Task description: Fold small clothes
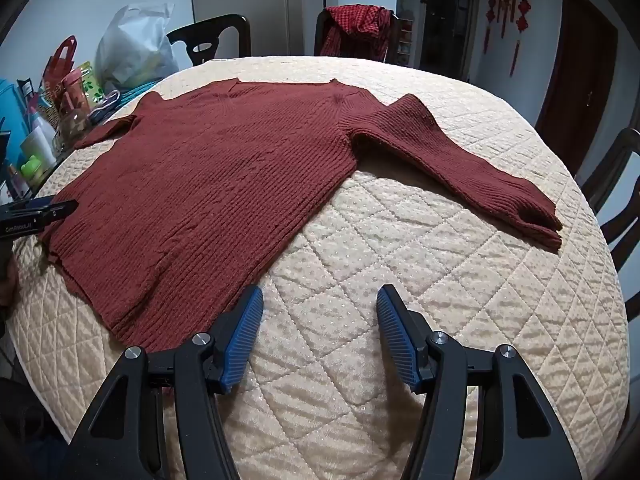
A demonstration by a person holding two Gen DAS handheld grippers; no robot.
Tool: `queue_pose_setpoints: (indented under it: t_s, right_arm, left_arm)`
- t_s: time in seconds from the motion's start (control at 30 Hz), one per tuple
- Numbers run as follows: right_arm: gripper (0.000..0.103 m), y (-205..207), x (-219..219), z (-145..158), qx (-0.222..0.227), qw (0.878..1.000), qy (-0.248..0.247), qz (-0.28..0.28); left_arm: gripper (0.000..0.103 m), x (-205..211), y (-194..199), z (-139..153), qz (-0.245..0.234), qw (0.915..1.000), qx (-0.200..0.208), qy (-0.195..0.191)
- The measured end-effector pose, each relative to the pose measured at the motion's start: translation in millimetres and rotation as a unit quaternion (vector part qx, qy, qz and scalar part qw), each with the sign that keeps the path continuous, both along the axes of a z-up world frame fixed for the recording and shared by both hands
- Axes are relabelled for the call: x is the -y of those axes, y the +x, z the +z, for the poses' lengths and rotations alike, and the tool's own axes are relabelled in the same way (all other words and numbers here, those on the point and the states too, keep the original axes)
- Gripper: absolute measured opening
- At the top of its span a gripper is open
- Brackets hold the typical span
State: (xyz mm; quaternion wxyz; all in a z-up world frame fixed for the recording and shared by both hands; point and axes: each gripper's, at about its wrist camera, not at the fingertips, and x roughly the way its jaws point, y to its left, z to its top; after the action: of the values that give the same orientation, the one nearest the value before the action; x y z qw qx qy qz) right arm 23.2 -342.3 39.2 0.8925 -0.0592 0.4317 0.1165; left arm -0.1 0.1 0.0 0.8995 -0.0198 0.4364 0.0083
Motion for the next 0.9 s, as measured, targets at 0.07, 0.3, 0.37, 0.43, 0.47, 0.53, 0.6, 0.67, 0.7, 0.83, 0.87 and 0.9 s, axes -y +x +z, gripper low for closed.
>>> queue_pose_setpoints:
  t_s: [0.07, 0.3, 0.37, 0.43, 0.47, 0.53, 0.6, 0.67, 0.7, 0.83, 0.87, 0.9]
  right_arm:
    - [0.060, 0.0, 0.1, -0.1, 0.000, 1.000, 0.000, 0.000]
    - [0.060, -0.3, -0.2, -0.1, -0.001, 1.000, 0.000, 0.000]
    - [0.060, -1.1, -0.1, 0.1, 0.000, 1.000, 0.001, 0.001]
    - [0.060, -1.3, 1.4, 0.4, 0.000, 1.000, 0.001, 0.000]
    - [0.060, -0.1, 3.6, 0.2, 0.000, 1.000, 0.003, -0.001]
    - [0.060, -0.1, 2.6, -0.6, 0.000, 1.000, 0.003, -0.001]
    - [0.060, -0.3, 2.1, -0.6, 0.001, 1.000, 0.002, -0.001]
    - [0.060, -0.1, 2.5, -0.7, 0.001, 1.000, 0.003, -0.001]
    - [0.060, 0.0, 2.4, -0.8, 0.001, 1.000, 0.003, -0.001]
    - [0.060, -0.1, 2.2, -0.4, 0.001, 1.000, 0.003, -0.001]
    - [0.060, -0.4, 2.0, -0.3, 0.001, 1.000, 0.002, -0.001]
    - [0.060, -0.1, 2.2, -0.5, 0.001, 1.000, 0.003, -0.001]
  left_arm:
    - [0.086, 0.1, -0.1, 0.0, 0.000, 1.0000, 0.001, 0.000]
    - [0.086, 0.5, 0.2, 0.1, 0.000, 1.0000, 0.001, 0.001]
    - [0.086, 0.1, 0.1, 0.0, -0.001, 1.0000, 0.001, -0.001]
    - [0.086, 0.5, 0.4, 0.1, -0.001, 1.0000, 0.001, -0.001]
    - [0.086, -1.2, -0.8, -0.1, -0.001, 1.0000, 0.003, -0.001]
    - [0.086, -0.2, 0.8, 0.4, 0.000, 1.0000, 0.002, -0.002]
    - [0.086, -0.3, 1.5, 0.6, 0.000, 1.0000, 0.002, -0.002]
    - [0.086, -0.2, 0.8, 0.4, 0.000, 1.0000, 0.002, -0.002]
    - [0.086, -0.1, 0.4, 0.3, 0.000, 1.0000, 0.003, -0.002]
    - [0.086, 0.2, 1.6, 0.5, 0.000, 1.0000, 0.002, -0.002]
    - [0.086, 0.3, 2.1, 0.6, 0.000, 1.0000, 0.002, -0.002]
    - [0.086, -0.1, 0.3, 0.3, 0.000, 1.0000, 0.003, -0.002]
